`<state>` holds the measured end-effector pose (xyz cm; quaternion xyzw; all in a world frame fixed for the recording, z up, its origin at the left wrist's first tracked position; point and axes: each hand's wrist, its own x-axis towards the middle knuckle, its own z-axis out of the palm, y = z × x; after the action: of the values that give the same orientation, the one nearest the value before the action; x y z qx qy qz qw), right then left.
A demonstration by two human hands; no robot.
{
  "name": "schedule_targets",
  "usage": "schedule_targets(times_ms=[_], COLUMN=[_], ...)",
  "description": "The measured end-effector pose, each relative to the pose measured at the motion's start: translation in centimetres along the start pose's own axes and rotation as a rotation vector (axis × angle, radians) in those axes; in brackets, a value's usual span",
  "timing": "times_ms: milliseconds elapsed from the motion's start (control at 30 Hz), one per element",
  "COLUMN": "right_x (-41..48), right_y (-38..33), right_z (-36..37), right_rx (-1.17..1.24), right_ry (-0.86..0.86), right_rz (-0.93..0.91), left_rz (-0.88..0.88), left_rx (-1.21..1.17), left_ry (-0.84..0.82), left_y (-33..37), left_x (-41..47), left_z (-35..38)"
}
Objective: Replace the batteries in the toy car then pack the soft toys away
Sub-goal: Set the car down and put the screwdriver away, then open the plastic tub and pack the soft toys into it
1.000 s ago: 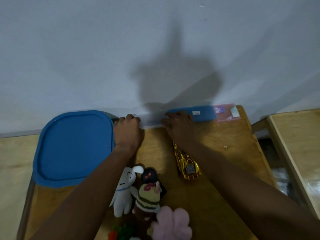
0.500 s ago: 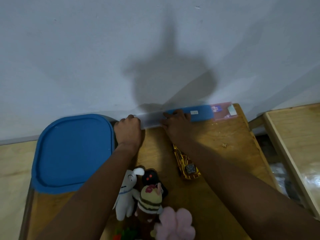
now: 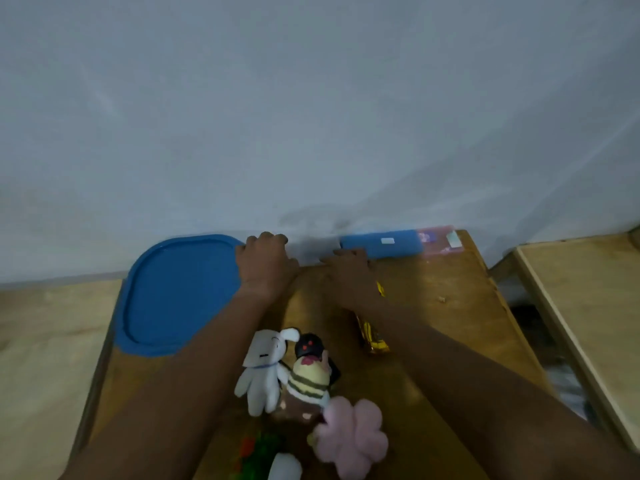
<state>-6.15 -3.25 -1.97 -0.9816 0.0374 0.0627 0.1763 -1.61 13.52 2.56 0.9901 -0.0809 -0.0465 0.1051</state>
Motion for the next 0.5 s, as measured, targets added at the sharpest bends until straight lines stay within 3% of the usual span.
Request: schedule_targets(times_ms=[100,233,333,500], right_x=[-2.0,-5.6,-8.3,-11.1], right_y=[-2.5,-6.1,-8.5,-12.5], right_z=[0.0,0.7,0.9,0.9], right_rx=[0.222,0.410,0.566,0.652], right_ry=[0.176,0.230,0.231,0.169], right_rz=[0.008,-0.037,-0.031,-0.196], left_rz=[-0.025,-0.163,-0.302,-0.460], left_rx=[-0.115,-0.264,-0.279,-0.289], left_ry=[0.152,0.290,0.277,0.162], left_y=[-1.5,-3.6,-6.3,-12.1], left_x=[-2.6,-6.9,-9.5,-12.1], left_z=[-2.7,-5.8,-7.0,-7.3])
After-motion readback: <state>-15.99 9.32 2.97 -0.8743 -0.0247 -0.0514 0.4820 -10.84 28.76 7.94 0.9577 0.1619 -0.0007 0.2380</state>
